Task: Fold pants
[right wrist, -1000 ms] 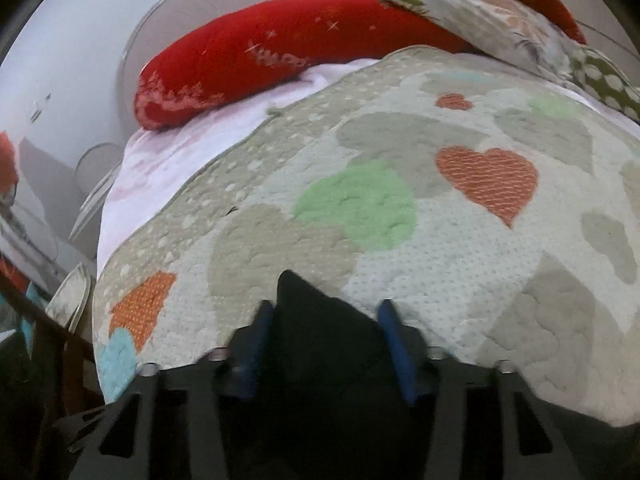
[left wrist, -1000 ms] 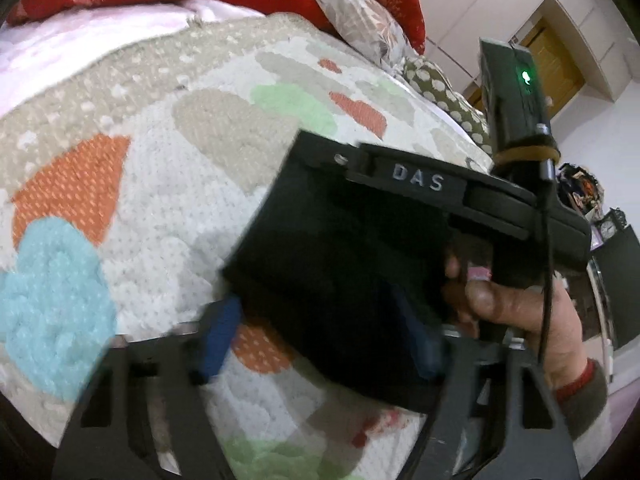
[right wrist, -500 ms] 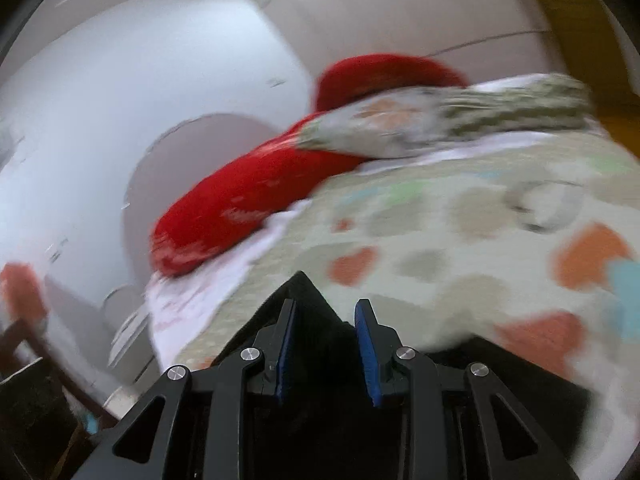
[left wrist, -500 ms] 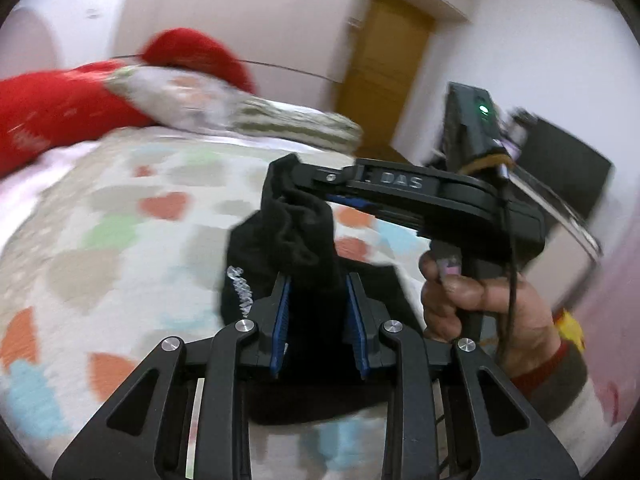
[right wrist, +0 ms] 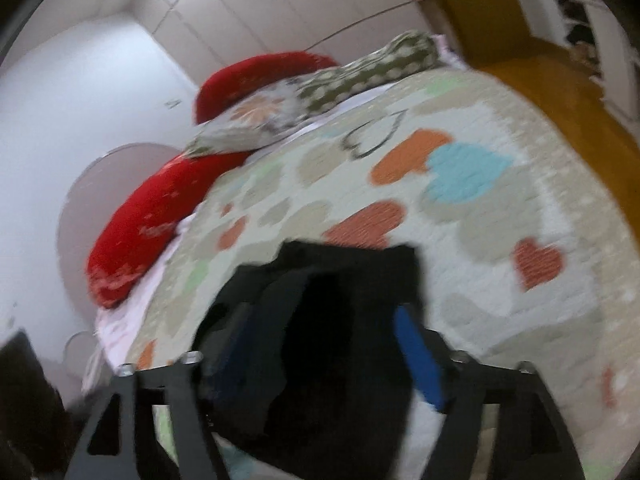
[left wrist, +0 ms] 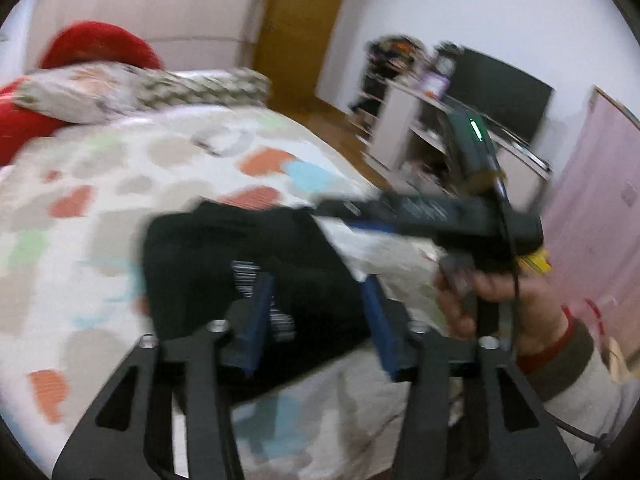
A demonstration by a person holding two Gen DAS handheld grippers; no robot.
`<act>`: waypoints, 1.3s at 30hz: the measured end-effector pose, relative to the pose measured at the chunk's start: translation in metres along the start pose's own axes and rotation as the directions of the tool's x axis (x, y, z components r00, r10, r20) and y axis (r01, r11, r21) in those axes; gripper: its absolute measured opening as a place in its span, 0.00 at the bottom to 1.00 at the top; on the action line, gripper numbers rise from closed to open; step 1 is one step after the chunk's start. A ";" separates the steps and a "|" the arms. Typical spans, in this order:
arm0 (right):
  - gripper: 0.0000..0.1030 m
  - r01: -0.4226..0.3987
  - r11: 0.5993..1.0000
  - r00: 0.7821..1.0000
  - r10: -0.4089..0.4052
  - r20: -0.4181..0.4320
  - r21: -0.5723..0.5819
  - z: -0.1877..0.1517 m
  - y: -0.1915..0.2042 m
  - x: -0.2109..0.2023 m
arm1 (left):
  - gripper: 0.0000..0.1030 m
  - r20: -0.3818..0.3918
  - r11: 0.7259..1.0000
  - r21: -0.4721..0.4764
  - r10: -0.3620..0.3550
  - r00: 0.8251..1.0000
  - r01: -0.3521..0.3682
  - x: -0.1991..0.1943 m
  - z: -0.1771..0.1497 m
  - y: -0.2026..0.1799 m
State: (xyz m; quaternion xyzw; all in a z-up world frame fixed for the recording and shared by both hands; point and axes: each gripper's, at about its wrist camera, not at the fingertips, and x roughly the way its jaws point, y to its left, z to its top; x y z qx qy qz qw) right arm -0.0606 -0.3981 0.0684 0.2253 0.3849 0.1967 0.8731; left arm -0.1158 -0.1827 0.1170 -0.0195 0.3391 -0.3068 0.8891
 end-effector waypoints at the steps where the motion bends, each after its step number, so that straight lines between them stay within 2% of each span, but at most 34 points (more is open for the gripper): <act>1: 0.75 -0.008 1.000 1.000 0.008 -0.014 0.000 -0.004 0.001 0.005 | 0.54 0.011 1.000 -0.016 0.023 1.000 -0.023 -0.007 -0.001 0.006; 3: 0.75 -0.025 0.999 0.998 0.026 -0.058 0.024 -0.009 0.002 0.024 | 0.54 0.008 0.994 -0.055 0.094 0.996 -0.094 -0.012 -0.006 0.028; 6: 0.73 -0.067 0.997 0.992 0.072 -0.102 0.049 -0.018 0.009 0.054 | 0.54 -0.039 0.979 -0.107 0.171 0.985 -0.174 -0.004 -0.018 0.052; 7: 0.65 -0.051 0.998 0.994 0.054 -0.092 0.038 -0.022 0.013 0.060 | 0.54 -0.055 0.975 -0.120 0.181 0.982 -0.187 0.001 -0.023 0.057; 8: 0.43 -0.046 0.999 0.995 0.047 -0.084 0.014 -0.023 0.017 0.062 | 0.54 -0.070 0.972 -0.128 0.187 0.980 -0.195 0.004 -0.026 0.059; 10: 0.32 -0.039 0.999 0.997 0.038 -0.063 -0.026 -0.020 0.027 0.055 | 0.54 -0.084 0.969 -0.136 0.197 0.977 -0.207 0.005 -0.027 0.061; 11: 0.19 -0.045 0.998 0.998 0.043 -0.042 -0.045 -0.017 0.030 0.049 | 0.54 -0.071 0.970 -0.133 0.195 0.978 -0.203 0.005 -0.024 0.060; 14: 0.18 0.021 0.994 0.999 -0.017 0.039 -0.105 -0.006 0.038 0.016 | 0.54 -0.019 0.974 -0.122 0.192 0.981 -0.193 -0.003 -0.014 0.054; 18: 0.18 0.174 0.975 0.984 -0.168 0.057 -0.136 -0.006 0.026 -0.003 | 0.54 -0.007 0.981 -0.104 0.162 0.987 -0.162 0.009 -0.001 0.043; 20: 0.18 0.230 0.968 0.973 -0.230 0.020 -0.103 -0.012 0.005 0.010 | 0.54 -0.066 0.982 -0.081 0.165 0.984 -0.170 0.039 -0.003 0.038; 22: 0.25 0.258 0.962 0.965 -0.261 -0.030 -0.086 -0.016 -0.009 0.026 | 0.54 -0.142 0.980 -0.066 0.179 0.974 -0.190 0.066 -0.009 0.037; 24: 0.37 0.245 0.967 0.968 -0.248 -0.035 -0.066 -0.015 -0.015 0.018 | 0.54 -0.163 0.975 -0.060 0.204 0.965 -0.216 0.076 -0.014 0.038; 26: 0.45 0.257 0.965 0.966 -0.256 0.026 -0.055 -0.008 -0.011 -0.004 | 0.54 -0.155 0.978 -0.071 0.184 0.971 -0.197 0.070 -0.012 0.041; 28: 0.46 0.296 0.953 0.953 -0.289 0.096 -0.065 -0.001 -0.005 -0.023 | 0.54 -0.131 0.974 -0.071 0.204 0.970 -0.215 0.061 -0.003 0.045; 30: 0.46 0.236 0.967 0.965 -0.222 0.140 -0.093 0.006 0.007 -0.034 | 0.54 -0.100 0.971 -0.075 0.220 0.970 -0.228 0.056 0.009 0.048; 33: 0.46 0.168 0.972 0.983 -0.153 0.102 -0.167 0.014 0.029 -0.013 | 0.54 -0.113 0.967 -0.075 0.234 0.966 -0.243 0.067 0.020 0.052; 36: 0.43 0.210 0.951 0.978 -0.202 0.056 -0.228 0.015 0.038 0.022 | 0.54 -0.159 0.962 -0.054 0.257 0.953 -0.269 0.090 0.022 0.054; 37: 0.43 0.231 0.944 0.973 -0.229 0.037 -0.235 0.015 0.035 0.035 | 0.54 -0.186 0.958 -0.059 0.265 0.946 -0.280 0.100 0.020 0.058; 39: 0.43 0.260 0.941 0.963 -0.270 -0.019 -0.215 0.017 0.020 0.060 | 0.57 -0.213 0.960 -0.076 0.250 0.945 -0.271 0.112 0.018 0.063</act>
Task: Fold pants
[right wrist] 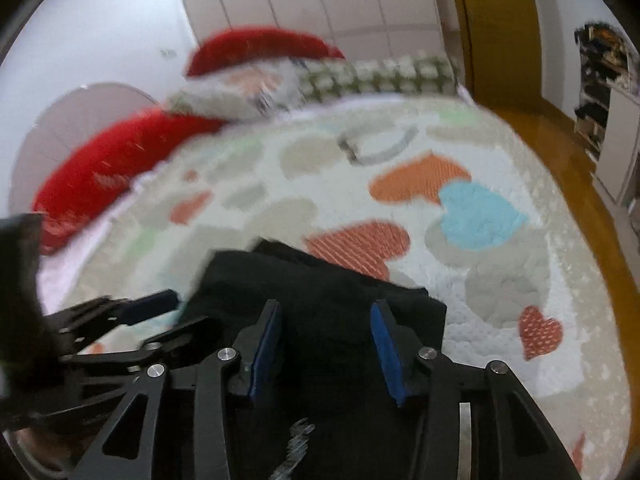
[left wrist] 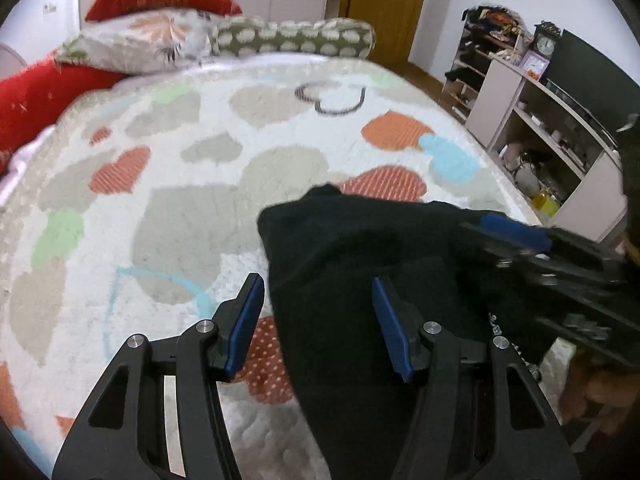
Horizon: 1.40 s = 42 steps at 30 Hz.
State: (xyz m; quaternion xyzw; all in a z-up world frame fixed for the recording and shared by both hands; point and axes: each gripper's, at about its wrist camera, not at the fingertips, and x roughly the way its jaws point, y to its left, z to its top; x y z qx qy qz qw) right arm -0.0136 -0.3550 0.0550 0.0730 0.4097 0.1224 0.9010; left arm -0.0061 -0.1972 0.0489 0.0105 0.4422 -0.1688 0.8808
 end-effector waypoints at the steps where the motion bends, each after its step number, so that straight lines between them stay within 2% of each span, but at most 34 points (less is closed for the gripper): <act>1: 0.43 0.000 1.000 1.000 0.000 -0.014 0.013 -0.001 -0.005 0.009 | 0.60 -0.006 1.000 -0.007 0.002 1.000 -0.002 0.004 0.000 0.001; 2: 0.44 0.001 1.000 1.000 -0.001 -0.003 0.014 -0.003 -0.007 0.012 | 0.67 -0.006 1.000 -0.015 0.007 1.000 -0.008 0.007 0.000 0.002; 3: 0.44 0.005 1.000 1.000 -0.005 0.008 0.004 -0.003 -0.008 0.015 | 0.70 0.002 1.000 -0.024 0.009 1.000 -0.009 0.010 0.000 0.004; 5: 0.44 0.012 1.000 1.000 -0.012 0.002 -0.014 -0.001 -0.006 0.015 | 0.71 -0.003 0.999 -0.037 -0.006 1.000 0.006 0.013 -0.001 0.006; 8: 0.43 -0.019 1.000 1.000 0.019 -0.004 -0.007 0.001 -0.005 -0.003 | 0.70 -0.008 0.998 -0.060 -0.017 1.000 0.016 -0.001 -0.002 0.010; 11: 0.43 -0.034 0.999 0.999 0.034 0.023 -0.021 -0.004 0.000 -0.031 | 0.70 0.039 0.999 -0.047 -0.010 0.999 0.012 -0.029 -0.009 0.006; 16: 0.44 -0.008 0.997 1.000 0.008 -0.005 -0.083 -0.039 0.011 -0.060 | 0.70 0.050 0.999 -0.009 -0.035 0.998 0.035 -0.055 -0.035 -0.007; 20: 0.44 0.024 0.996 0.999 -0.028 -0.047 -0.090 -0.073 0.009 -0.056 | 0.70 0.012 1.000 0.013 -0.011 1.000 0.011 -0.043 -0.060 -0.015; 22: 0.44 0.055 0.993 0.998 -0.058 -0.024 -0.102 -0.083 0.009 -0.050 | 0.71 0.010 0.999 -0.032 -0.043 0.999 0.043 -0.036 -0.066 -0.012; 24: 0.44 0.065 0.992 0.998 -0.068 -0.019 -0.105 -0.082 0.011 -0.052 | 0.71 0.008 0.998 -0.049 -0.048 0.999 0.048 -0.033 -0.068 -0.010; 28: 0.44 0.025 0.997 0.999 -0.027 -0.018 -0.070 -0.070 0.008 -0.067 | 0.71 0.012 0.999 -0.026 -0.019 1.000 0.019 -0.046 -0.062 -0.013; 32: 0.45 -0.003 1.000 1.000 0.003 0.008 -0.006 -0.061 0.005 -0.074 | 0.71 0.055 1.000 -0.017 0.014 0.998 -0.013 -0.062 -0.058 -0.013; 42: 0.48 -0.007 1.000 0.999 0.007 0.051 -0.005 -0.048 0.027 -0.077 | 0.71 0.135 0.993 -0.026 0.115 0.984 -0.112 -0.083 -0.052 -0.004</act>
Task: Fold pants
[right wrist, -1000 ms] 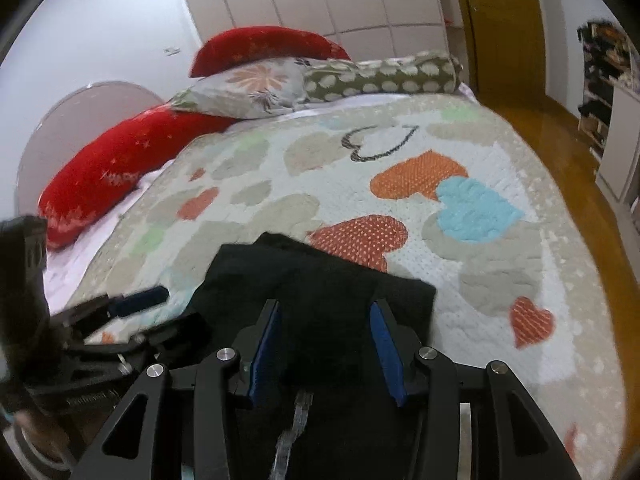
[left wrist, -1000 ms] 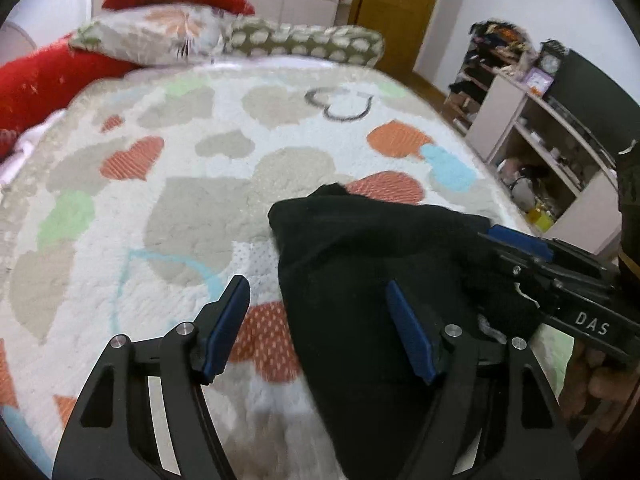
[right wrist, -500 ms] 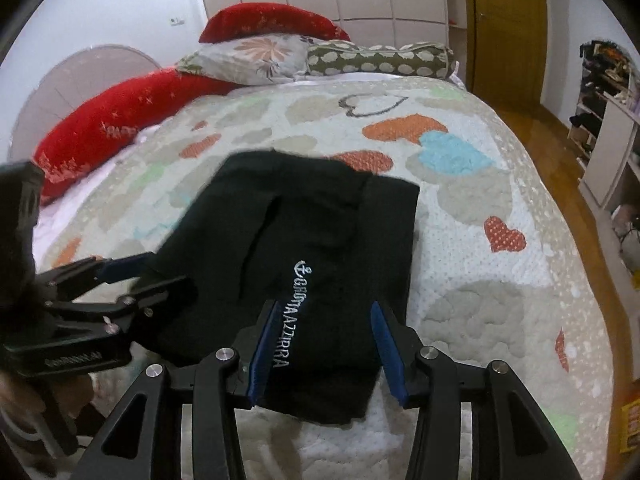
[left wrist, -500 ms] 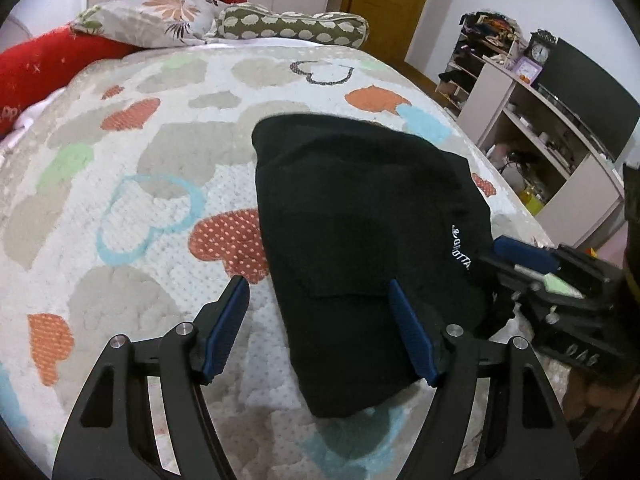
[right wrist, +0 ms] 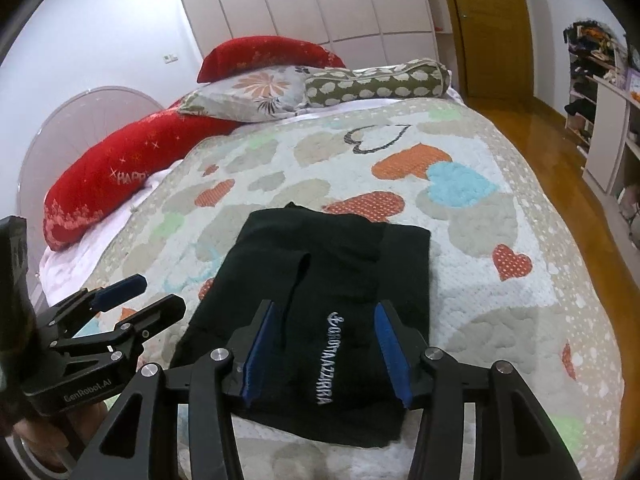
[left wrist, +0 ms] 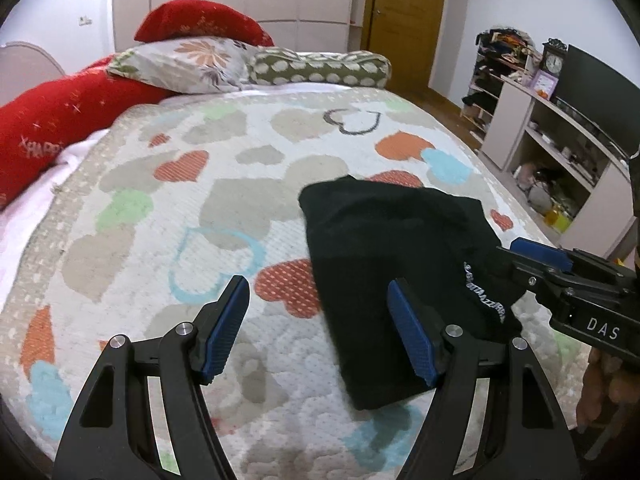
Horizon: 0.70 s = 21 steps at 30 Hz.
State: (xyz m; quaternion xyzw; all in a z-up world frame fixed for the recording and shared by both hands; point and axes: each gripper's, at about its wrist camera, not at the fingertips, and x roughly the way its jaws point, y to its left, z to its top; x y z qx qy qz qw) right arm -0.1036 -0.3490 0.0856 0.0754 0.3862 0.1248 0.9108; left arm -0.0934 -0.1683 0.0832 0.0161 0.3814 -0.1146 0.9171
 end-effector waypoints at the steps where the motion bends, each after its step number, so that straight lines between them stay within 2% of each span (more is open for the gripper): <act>1: 0.48 0.000 1.000 1.000 0.000 -0.004 -0.004 0.001 0.001 0.001 | 0.71 0.004 1.000 0.000 0.004 1.000 -0.004 -0.001 0.000 0.001; 21: 0.51 0.013 1.000 0.999 -0.013 -0.030 0.008 -0.003 -0.004 0.006 | 0.71 -0.007 1.000 -0.013 0.004 1.000 -0.004 0.004 0.000 0.004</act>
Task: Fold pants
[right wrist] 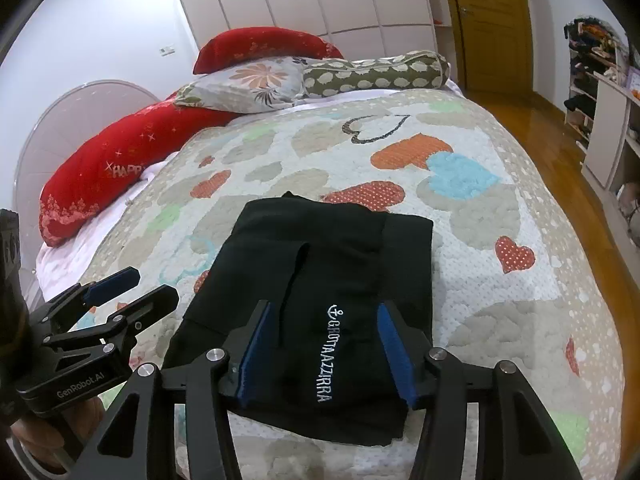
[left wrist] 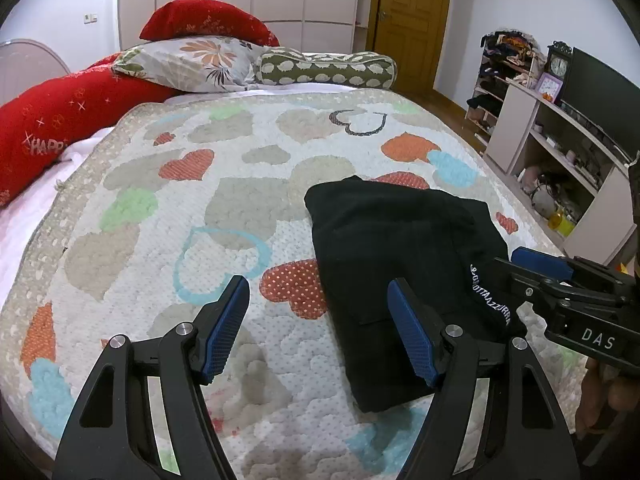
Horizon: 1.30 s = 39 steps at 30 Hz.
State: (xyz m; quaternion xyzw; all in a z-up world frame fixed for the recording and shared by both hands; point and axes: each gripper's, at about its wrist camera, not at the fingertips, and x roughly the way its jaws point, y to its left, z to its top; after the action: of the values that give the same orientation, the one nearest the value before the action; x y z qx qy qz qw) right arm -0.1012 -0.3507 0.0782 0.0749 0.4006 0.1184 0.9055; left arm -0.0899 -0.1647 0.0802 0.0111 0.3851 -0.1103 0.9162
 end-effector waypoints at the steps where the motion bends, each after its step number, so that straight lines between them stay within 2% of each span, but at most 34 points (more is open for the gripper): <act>1: 0.51 0.001 1.000 1.000 -0.001 -0.003 0.001 0.000 -0.001 0.001 | 0.71 -0.002 1.000 -0.001 0.001 1.000 -0.001 0.000 -0.001 -0.001; 23: 0.56 0.024 0.998 0.999 -0.022 -0.036 0.052 -0.005 -0.021 0.013 | 0.71 -0.049 1.000 -0.026 -0.010 0.999 0.009 0.018 -0.002 -0.004; 26: 0.57 0.029 0.998 0.999 -0.027 -0.037 0.061 -0.005 -0.026 0.014 | 0.71 -0.051 0.999 -0.035 -0.024 0.998 0.022 0.020 -0.001 -0.002; 30: 0.59 0.037 0.995 0.999 -0.034 -0.033 0.090 -0.004 -0.037 0.015 | 0.71 -0.061 0.994 -0.063 -0.090 0.994 0.086 0.023 0.001 0.003; 39: 0.61 0.057 0.992 0.998 -0.053 -0.046 0.113 -0.002 -0.051 0.018 | 0.71 -0.079 0.994 -0.061 -0.094 0.992 0.090 0.031 0.003 -0.002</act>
State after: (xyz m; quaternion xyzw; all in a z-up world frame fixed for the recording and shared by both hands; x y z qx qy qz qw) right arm -0.0834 -0.3941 0.0520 0.1132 0.4279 0.0718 0.8938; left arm -0.0672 -0.1726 0.0605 -0.0285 0.4254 -0.1407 0.8935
